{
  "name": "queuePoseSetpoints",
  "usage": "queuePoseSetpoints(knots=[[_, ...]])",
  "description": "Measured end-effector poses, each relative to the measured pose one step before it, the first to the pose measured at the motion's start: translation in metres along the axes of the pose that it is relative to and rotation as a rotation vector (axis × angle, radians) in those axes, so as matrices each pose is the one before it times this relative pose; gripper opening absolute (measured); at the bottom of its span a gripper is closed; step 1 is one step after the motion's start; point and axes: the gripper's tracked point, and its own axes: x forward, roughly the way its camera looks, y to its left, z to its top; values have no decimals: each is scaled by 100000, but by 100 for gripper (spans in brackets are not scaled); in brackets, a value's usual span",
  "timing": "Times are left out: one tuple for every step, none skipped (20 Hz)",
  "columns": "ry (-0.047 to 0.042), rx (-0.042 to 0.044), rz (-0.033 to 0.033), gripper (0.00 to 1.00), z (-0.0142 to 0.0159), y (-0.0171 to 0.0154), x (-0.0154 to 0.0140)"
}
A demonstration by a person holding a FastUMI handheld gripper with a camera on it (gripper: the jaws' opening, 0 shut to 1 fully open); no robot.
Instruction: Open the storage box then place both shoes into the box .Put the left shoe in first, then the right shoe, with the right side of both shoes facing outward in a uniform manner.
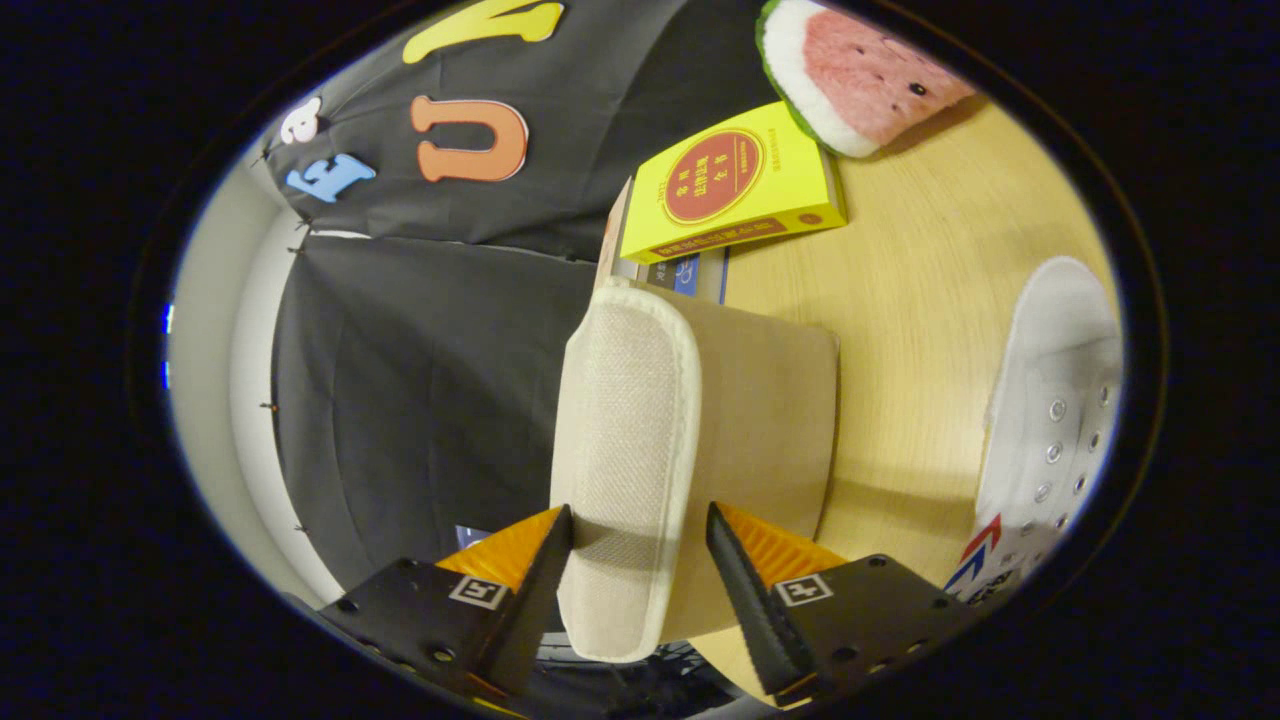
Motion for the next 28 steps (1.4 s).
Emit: queuePoseSetpoints(knots=[[-510, -38, 38, 76, -179, 345, -132], [200, 70, -2016, 71, -139, 222, -333], [695, -665, -1015, 65, -103, 78, -140], [-296, -900, -2784, 60, -33, -131, 6], [376, -746, -1536, 60, -77, 217, -294], [-602, -1048, -3273, 51, 315, -116, -698], [-1572, 1021, -2274, 42, 677, -438, 988], [27, 1880, -962, 34, -781, 433, -1719], [166, 58, -1259, 28, -6, 135, -477], [152, -907, -839, 21, -173, 314, -198], [-166, -1494, 36, 21, -47, 389, -433], [-874, -1603, -1842, 20, 227, 28, -151], [-2054, 2287, -911, 12, -3, 928, -156], [-47, -485, -139, 4, 362, 353, -526], [-733, -1295, -1734, 4, -80, 493, -35], [-743, -1529, -1120, 3, 1, 726, -177], [-602, -1103, 42, 3, 62, 1060, -219], [-1142, -922, 62, 3, 113, 1176, -412], [-1499, -774, 100, 3, 278, 1142, -376], [-813, -1143, 401, 2, 218, 1332, -307], [-786, -1808, -109, 2, 222, 1284, -164], [-423, -1649, -945, 2, 88, 1217, -115], [-317, -1670, -515, 3, 142, 1239, 92], [-153, -1697, 496, 3, 156, 1501, 122], [-412, -1604, 575, 3, 123, 1654, 47], [-283, -2008, -2, 3, 106, 1471, 252], [-288, -1654, -480, 3, 138, 1258, 480], [93, -1740, 241, 4, 91, 1476, 672]])
